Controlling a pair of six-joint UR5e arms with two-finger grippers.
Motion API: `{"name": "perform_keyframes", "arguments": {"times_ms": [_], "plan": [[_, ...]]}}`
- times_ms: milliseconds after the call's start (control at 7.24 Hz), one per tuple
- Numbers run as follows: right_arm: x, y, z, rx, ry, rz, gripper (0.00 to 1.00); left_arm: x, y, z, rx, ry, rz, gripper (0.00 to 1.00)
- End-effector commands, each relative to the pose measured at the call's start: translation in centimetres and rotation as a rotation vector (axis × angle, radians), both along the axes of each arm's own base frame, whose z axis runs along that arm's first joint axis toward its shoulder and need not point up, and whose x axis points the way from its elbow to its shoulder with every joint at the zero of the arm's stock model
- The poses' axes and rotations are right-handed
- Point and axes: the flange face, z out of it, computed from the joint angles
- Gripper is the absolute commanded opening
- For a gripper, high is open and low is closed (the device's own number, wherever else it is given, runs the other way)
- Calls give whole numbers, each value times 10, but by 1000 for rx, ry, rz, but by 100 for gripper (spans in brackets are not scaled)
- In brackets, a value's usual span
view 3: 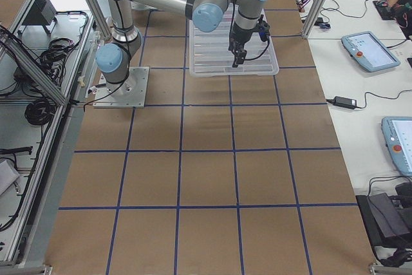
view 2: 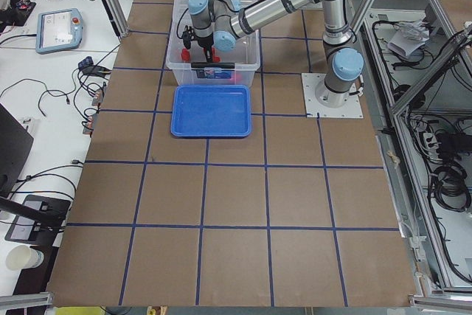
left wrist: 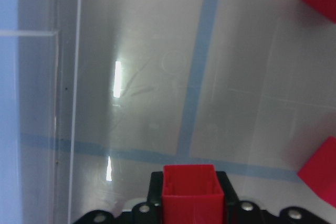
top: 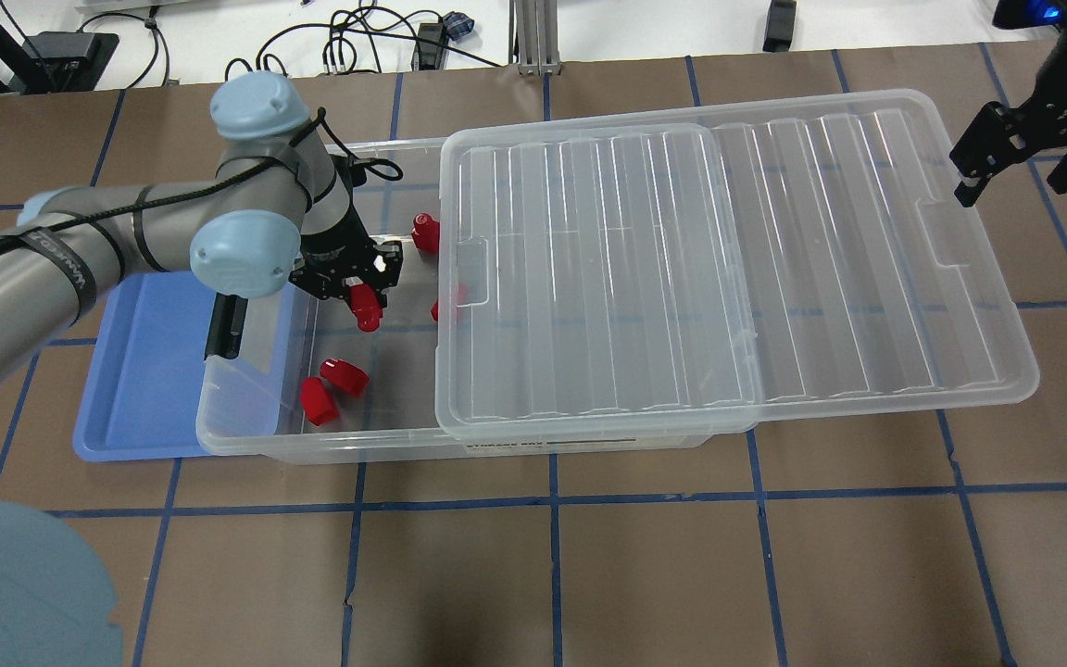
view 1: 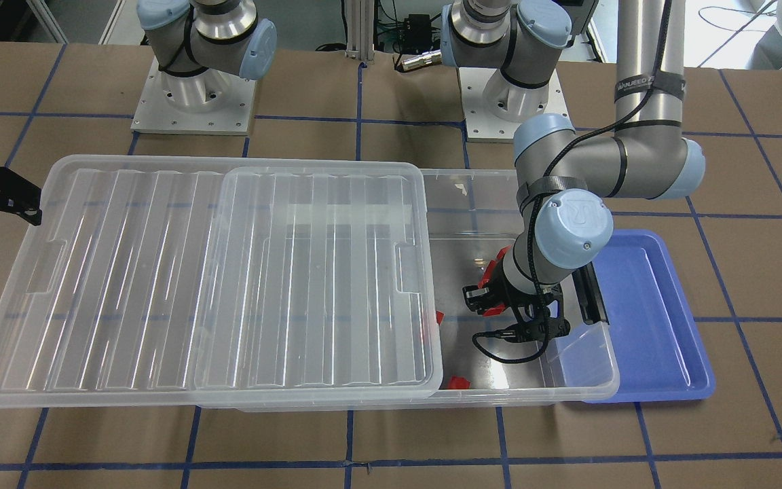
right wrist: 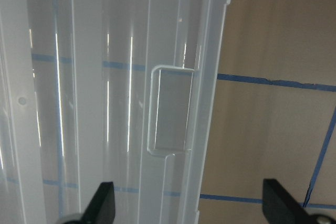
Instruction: Place red block in blue tray from box
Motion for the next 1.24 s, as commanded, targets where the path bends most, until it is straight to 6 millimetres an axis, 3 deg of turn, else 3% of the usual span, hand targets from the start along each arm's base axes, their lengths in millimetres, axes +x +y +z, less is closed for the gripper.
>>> {"name": "perform_keyframes", "arguments": {"times_ms": [0, 138, 276, 414, 553, 829, 1105], "plan": [[-1, 0, 2, -3, 4, -1, 100, 1, -8, 73, 55, 53, 17, 12], [0, 0, -3, 6, -1, 0, 100, 6, -8, 108, 39, 49, 13, 12], [0, 1, -2, 6, -3, 0, 100, 32, -10, 132, 67, 56, 51, 12], [0, 2, 0, 2, 1, -1, 100, 76, -13, 146, 102, 79, 91, 12], [-1, 1, -4, 11, 8, 0, 100, 125, -16, 143, 93, 114, 56, 12], [-1, 2, -6, 19, 7, 0, 100, 224, -18, 115, 94, 174, -35, 12], [-1, 1, -4, 6, 12, 0, 100, 274, -20, 70, 74, 225, -187, 12]]}}
